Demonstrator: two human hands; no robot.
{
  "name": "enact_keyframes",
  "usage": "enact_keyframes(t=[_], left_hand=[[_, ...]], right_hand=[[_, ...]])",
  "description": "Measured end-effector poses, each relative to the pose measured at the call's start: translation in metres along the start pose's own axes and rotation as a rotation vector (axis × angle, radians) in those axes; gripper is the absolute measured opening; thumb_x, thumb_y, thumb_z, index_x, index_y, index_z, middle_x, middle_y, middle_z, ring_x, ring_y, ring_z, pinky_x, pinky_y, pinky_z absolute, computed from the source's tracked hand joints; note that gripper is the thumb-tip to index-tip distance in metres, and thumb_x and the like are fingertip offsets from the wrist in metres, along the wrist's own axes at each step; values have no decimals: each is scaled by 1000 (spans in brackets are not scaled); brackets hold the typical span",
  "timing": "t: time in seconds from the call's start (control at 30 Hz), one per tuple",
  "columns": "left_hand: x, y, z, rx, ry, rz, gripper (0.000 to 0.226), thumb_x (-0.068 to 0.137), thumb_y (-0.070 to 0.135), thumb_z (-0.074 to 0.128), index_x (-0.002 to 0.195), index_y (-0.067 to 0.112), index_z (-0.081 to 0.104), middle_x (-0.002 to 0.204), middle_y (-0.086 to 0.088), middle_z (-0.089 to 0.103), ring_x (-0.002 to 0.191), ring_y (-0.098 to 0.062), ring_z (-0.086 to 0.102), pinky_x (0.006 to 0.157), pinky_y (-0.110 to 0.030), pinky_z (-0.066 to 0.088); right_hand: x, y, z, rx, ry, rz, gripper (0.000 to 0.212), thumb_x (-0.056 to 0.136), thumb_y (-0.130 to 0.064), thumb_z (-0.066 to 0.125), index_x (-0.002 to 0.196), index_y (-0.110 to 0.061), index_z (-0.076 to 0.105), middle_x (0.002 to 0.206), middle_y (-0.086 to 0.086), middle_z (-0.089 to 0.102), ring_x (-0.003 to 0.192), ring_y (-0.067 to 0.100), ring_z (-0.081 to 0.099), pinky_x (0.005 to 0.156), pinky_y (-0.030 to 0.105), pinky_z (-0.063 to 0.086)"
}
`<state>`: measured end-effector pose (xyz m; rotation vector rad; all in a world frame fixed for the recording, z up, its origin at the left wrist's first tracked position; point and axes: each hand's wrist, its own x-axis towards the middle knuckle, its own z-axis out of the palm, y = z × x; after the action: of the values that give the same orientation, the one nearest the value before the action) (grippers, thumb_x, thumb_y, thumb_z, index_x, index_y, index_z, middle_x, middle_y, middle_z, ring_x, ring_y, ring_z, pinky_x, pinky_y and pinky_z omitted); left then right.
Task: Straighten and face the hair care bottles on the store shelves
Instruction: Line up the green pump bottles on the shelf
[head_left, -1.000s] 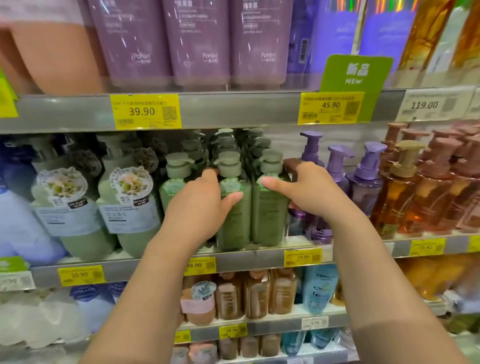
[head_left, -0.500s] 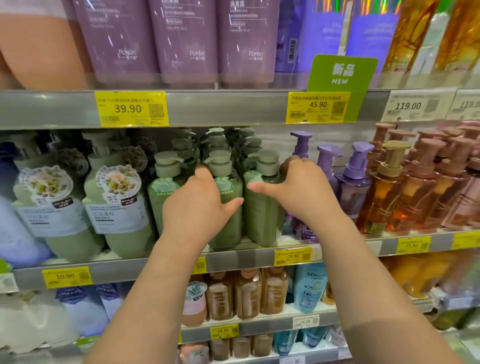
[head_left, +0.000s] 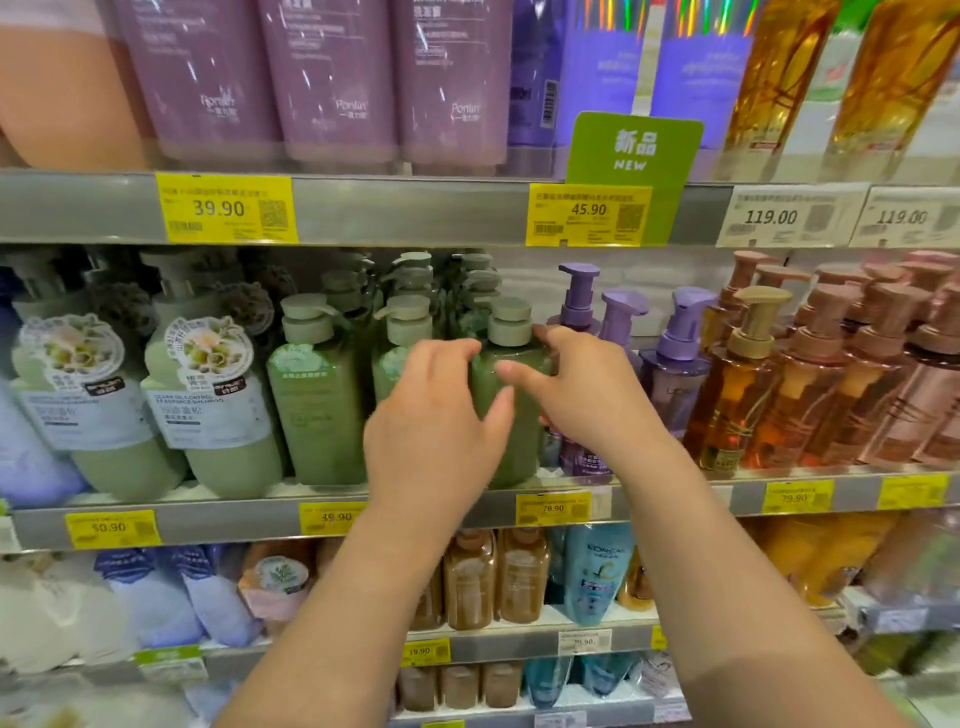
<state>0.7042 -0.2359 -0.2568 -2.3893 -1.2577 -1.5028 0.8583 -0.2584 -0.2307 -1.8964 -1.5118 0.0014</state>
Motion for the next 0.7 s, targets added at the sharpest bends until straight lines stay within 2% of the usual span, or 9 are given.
enact_keyframes(t=[0.07, 0.13, 0.23, 0.3, 0.37, 0.43, 0.47, 0.57, 0.7], left_hand=[[2, 7, 16, 91, -176, -97, 74, 83, 56, 65, 142, 18, 43, 134, -2, 54, 107, -26, 62, 75, -38, 53], [6, 13, 30, 215, -259, -140, 90, 80, 69, 59, 149, 18, 31, 139, -3, 49, 110, -26, 61, 72, -36, 50], [11, 24, 45, 379, -250, -169, 96, 73, 78, 53, 141, 13, 39, 123, -7, 55, 84, -27, 67, 50, -28, 33], [13, 32, 48, 448, -220, -182, 88, 71, 78, 56, 126, 10, 49, 108, -6, 59, 69, -26, 67, 44, -26, 20], [18, 35, 49, 479, -174, -171, 75, 68, 76, 64, 106, 11, 54, 94, -5, 61, 65, -26, 67, 44, -25, 21], [28, 34, 46, 453, -203, -179, 65, 66, 72, 67, 93, 16, 48, 87, -4, 63, 72, -27, 67, 49, -28, 29], [33, 32, 45, 429, -252, -191, 63, 65, 71, 66, 90, 18, 44, 87, -4, 63, 76, -28, 66, 51, -29, 33], [50, 25, 34, 373, -445, -225, 62, 66, 71, 68, 95, 20, 47, 93, -4, 64, 84, -28, 65, 59, -34, 47], [65, 24, 23, 304, -624, -281, 73, 63, 68, 75, 115, 21, 55, 78, 6, 67, 62, -16, 68, 69, -38, 58]], right_hand=[[1, 1, -10, 24, -38, -5, 37, 101, -40, 54, 127, -15, 65, 86, 8, 75, 72, 22, 74, 75, 40, 59], [4, 5, -19, 78, -106, 16, 28, 105, -22, 44, 113, -12, 69, 64, 6, 72, 50, 13, 70, 57, 31, 60], [8, 9, -29, 173, -251, 98, 47, 98, -3, 36, 139, -14, 57, 42, 1, 64, 37, 10, 64, 39, 21, 51], [7, 12, -34, 243, -329, 126, 53, 99, -3, 35, 148, -19, 47, 53, 4, 71, 44, 17, 69, 56, 34, 62], [5, 16, -38, 308, -360, 130, 58, 98, 1, 32, 150, -20, 46, 93, 17, 78, 53, 23, 73, 65, 39, 64], [3, 22, -43, 328, -356, 111, 66, 93, 7, 30, 150, -22, 46, 130, 19, 66, 53, 19, 74, 55, 30, 62], [3, 25, -43, 319, -351, 96, 69, 92, 8, 30, 151, -25, 44, 130, 15, 68, 53, 15, 73, 49, 25, 58], [2, 31, -44, 281, -394, 89, 69, 96, 6, 33, 154, -32, 37, 69, 2, 77, 53, 8, 72, 42, 16, 50], [3, 38, -44, 324, -432, 84, 69, 97, 8, 32, 154, -31, 37, 61, 4, 72, 48, 4, 69, 37, 11, 41]])
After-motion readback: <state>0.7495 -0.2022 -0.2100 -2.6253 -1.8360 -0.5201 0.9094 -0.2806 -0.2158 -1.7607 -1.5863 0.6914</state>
